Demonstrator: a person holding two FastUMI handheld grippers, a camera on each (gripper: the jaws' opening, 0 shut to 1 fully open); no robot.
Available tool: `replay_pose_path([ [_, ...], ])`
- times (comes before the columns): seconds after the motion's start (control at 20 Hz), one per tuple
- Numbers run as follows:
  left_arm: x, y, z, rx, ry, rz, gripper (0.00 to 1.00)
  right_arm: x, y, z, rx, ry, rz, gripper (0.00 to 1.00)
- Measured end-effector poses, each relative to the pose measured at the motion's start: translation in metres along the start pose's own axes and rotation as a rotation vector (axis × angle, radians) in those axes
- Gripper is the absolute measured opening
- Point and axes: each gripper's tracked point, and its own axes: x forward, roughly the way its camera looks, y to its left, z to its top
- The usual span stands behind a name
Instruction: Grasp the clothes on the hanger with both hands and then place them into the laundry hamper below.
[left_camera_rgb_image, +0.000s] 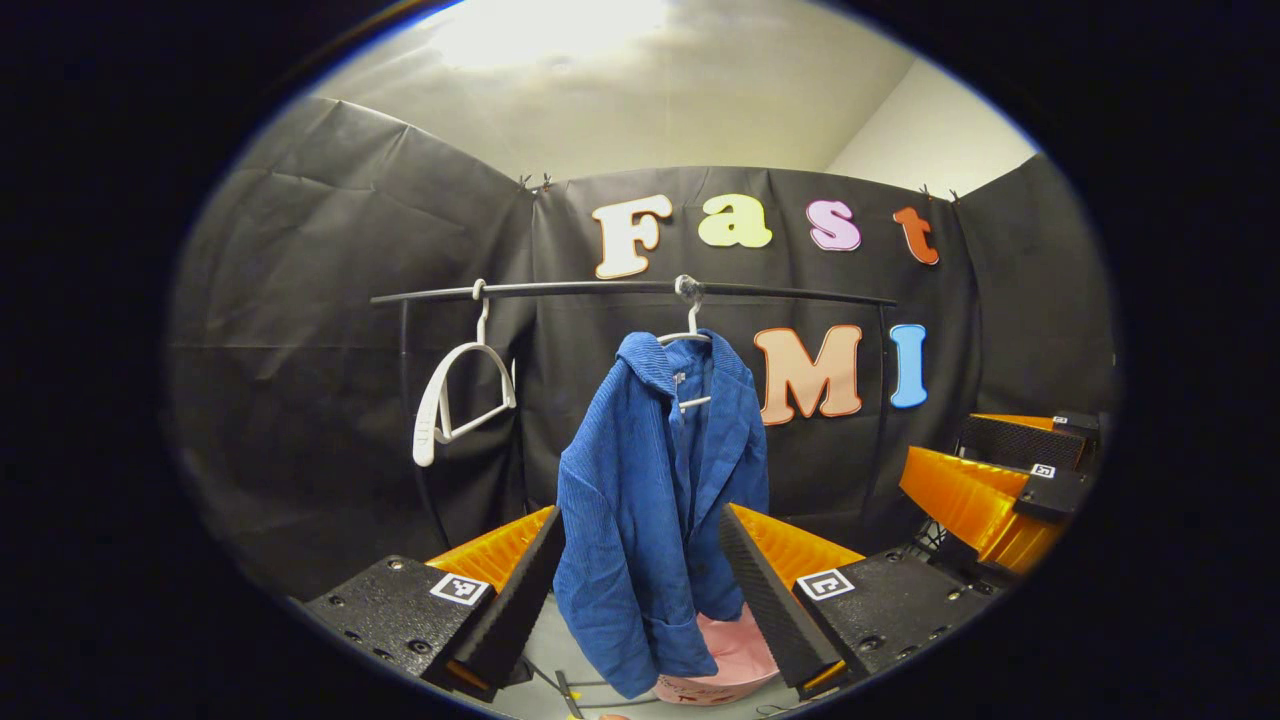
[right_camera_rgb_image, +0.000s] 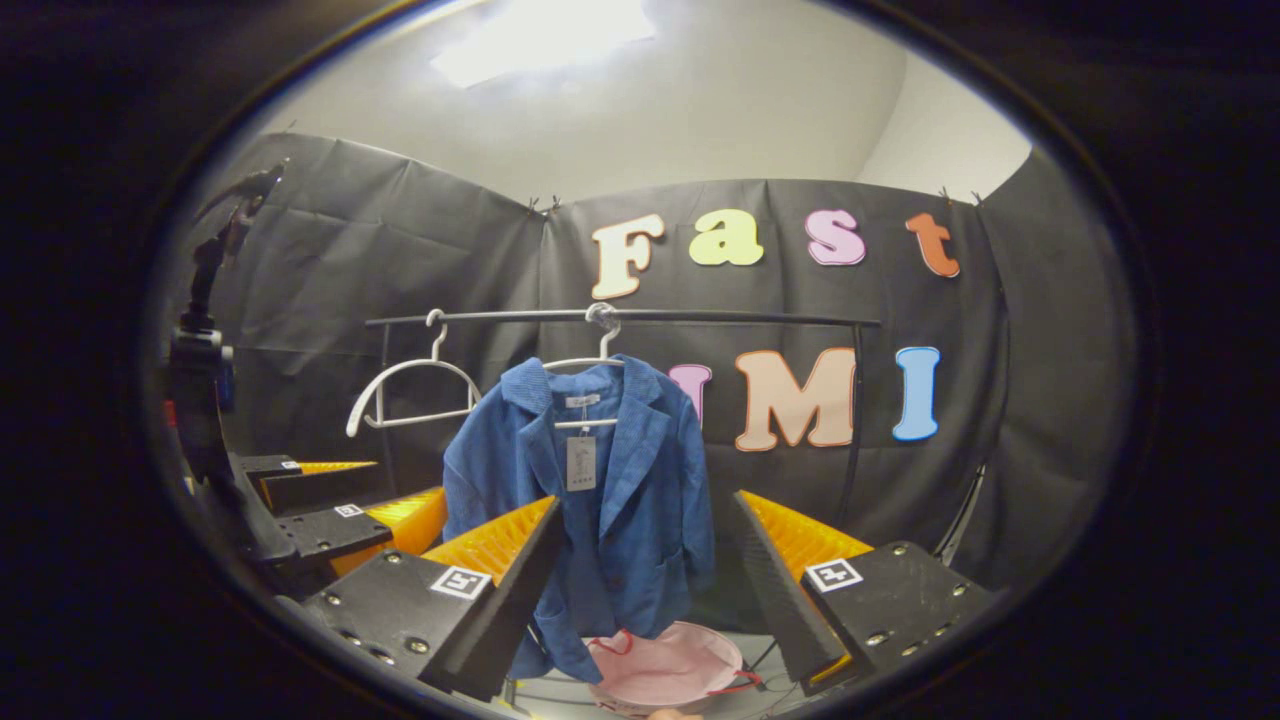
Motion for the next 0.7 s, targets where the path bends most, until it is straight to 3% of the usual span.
replay_pose_path([
  [0.7, -0.0003, -0.0098, -0.0025, 0.019, 0.007, -0.015, 0.97, -0.0027, -0.0097, -0.0029, 0.003, -0.002, -0.01, 0.99],
])
